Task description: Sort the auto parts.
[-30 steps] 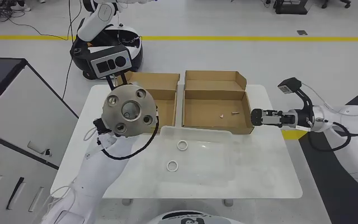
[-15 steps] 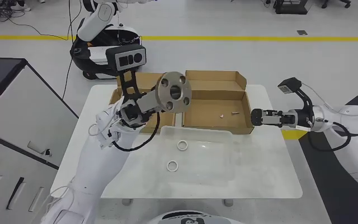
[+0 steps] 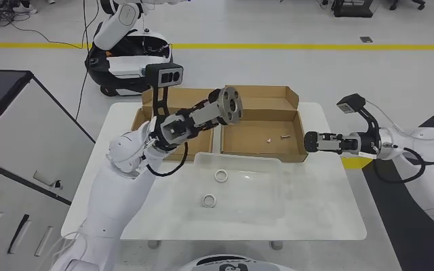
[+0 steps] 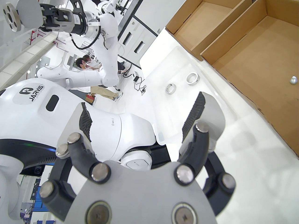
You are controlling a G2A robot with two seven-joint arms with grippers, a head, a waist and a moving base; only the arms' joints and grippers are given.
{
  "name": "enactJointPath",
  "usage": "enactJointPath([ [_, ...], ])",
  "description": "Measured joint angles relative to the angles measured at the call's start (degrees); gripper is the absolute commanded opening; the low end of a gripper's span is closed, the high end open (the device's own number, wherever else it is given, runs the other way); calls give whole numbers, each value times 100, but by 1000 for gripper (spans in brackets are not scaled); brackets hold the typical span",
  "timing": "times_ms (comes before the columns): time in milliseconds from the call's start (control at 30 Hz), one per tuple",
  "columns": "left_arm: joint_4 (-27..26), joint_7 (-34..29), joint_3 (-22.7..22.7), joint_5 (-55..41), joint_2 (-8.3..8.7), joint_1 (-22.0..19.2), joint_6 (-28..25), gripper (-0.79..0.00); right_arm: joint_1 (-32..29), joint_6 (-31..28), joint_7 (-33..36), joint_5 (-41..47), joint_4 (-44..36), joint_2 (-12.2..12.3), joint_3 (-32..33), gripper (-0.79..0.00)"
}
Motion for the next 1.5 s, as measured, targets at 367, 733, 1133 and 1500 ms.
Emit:
enactJointPath([
  [367,371,19,-440,1766,114,-457,714,-785,0,0,0,0,0,0,0,0],
  [733,598,-45,-472,2977,210,-486,1122,-785,0,0,0,0,0,0,0,0],
  [1133,491,61,-515,3639,286,-315,1403,-785,0,0,0,0,0,0,0,0],
  [1500,423,112,-404,3857,290,-336,1758,-785,0,0,0,0,0,0,0,0],
])
